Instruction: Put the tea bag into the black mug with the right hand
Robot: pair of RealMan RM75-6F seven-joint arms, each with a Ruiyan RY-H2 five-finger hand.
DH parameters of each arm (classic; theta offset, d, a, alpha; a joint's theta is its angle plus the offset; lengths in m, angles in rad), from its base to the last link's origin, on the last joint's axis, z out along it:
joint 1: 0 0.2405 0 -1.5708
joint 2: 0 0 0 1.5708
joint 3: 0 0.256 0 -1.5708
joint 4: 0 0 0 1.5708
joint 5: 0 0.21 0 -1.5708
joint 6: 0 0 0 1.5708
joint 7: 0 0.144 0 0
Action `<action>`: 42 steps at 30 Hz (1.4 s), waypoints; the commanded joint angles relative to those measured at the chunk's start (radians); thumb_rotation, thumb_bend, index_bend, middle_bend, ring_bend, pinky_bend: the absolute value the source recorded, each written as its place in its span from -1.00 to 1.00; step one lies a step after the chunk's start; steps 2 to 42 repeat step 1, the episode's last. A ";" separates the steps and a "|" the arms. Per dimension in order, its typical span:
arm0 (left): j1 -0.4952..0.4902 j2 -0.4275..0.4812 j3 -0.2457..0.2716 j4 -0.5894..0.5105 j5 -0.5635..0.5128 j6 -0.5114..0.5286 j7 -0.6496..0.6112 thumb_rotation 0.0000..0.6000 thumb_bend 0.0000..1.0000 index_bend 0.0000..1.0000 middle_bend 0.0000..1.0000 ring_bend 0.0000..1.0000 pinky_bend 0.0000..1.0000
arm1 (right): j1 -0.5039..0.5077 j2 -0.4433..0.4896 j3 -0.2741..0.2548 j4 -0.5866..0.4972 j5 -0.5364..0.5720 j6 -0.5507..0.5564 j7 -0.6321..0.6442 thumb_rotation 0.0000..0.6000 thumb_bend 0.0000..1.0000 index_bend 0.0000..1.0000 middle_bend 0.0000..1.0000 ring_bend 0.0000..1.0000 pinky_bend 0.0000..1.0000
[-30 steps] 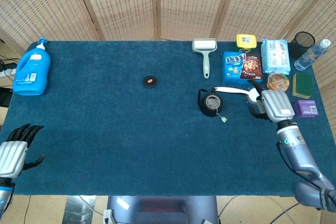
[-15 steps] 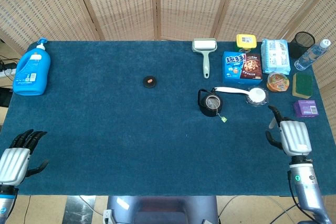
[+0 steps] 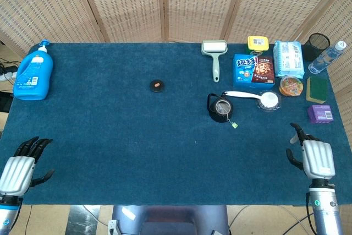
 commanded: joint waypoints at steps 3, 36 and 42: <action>-0.001 0.003 -0.001 -0.006 0.000 0.000 0.009 1.00 -0.43 -0.67 -0.62 -0.80 -0.74 | -0.006 -0.005 0.010 0.011 -0.007 -0.007 0.005 1.00 -0.19 -0.66 -0.09 -0.03 0.11; -0.001 0.003 -0.001 -0.006 0.000 0.000 0.009 1.00 -0.43 -0.67 -0.62 -0.80 -0.74 | -0.006 -0.005 0.010 0.011 -0.007 -0.007 0.005 1.00 -0.19 -0.66 -0.09 -0.03 0.11; -0.001 0.003 -0.001 -0.006 0.000 0.000 0.009 1.00 -0.43 -0.67 -0.62 -0.80 -0.74 | -0.006 -0.005 0.010 0.011 -0.007 -0.007 0.005 1.00 -0.19 -0.66 -0.09 -0.03 0.11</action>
